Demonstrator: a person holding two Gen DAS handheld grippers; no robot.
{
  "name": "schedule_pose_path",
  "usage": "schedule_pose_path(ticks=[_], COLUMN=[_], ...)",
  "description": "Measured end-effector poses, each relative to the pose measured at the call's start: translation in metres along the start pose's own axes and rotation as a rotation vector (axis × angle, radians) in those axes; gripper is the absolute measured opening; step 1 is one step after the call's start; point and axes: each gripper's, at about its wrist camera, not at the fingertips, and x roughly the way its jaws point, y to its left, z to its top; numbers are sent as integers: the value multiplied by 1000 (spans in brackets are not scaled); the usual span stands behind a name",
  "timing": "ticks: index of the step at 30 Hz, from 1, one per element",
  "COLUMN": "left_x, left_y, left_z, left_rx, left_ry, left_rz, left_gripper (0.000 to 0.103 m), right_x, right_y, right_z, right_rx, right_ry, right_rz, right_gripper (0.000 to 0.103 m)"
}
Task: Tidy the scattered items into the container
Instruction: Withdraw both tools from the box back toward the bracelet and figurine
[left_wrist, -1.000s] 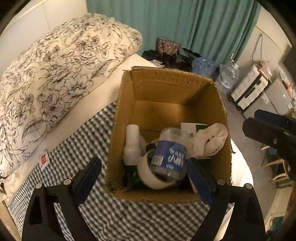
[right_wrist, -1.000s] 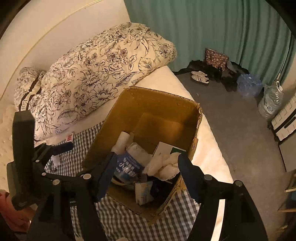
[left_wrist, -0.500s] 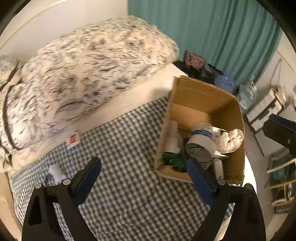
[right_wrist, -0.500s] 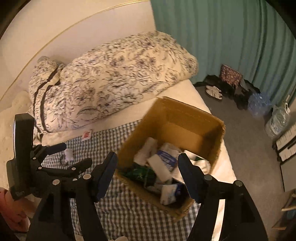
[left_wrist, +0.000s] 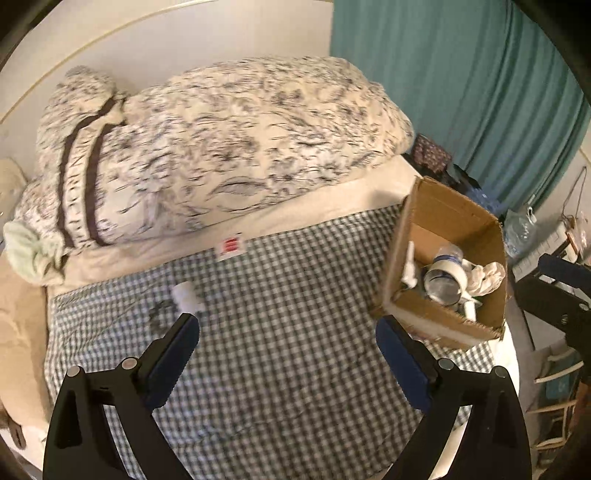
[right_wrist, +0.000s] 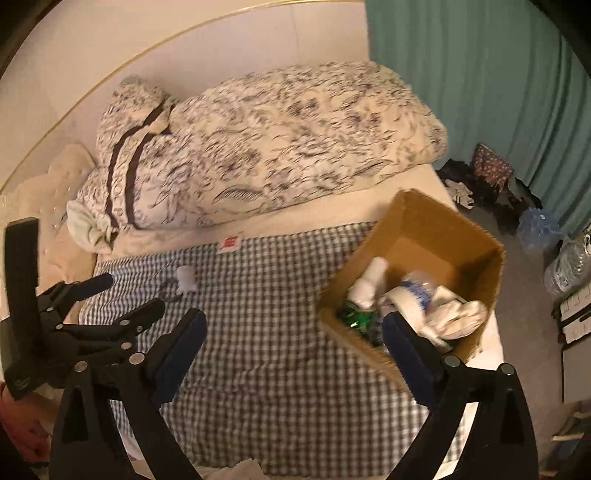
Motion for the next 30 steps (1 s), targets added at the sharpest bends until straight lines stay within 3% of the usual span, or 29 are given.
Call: schedule_pose_path(ticks=[16, 24, 30], left_x=[-22, -9, 24], left_y=[178, 227, 245], left_z=[-80, -101, -108], left_rx=[-206, -253, -332], left_ry=[72, 113, 164], left_rz=[93, 99, 93], left_gripper=[99, 99, 99], right_x=[7, 19, 42], right_y=[141, 189, 206], right_z=[-38, -50, -49], right_rx=[-58, -62, -100], right_ry=[8, 16, 40], right_rz=[60, 78, 88], right_gripper=[100, 100, 100])
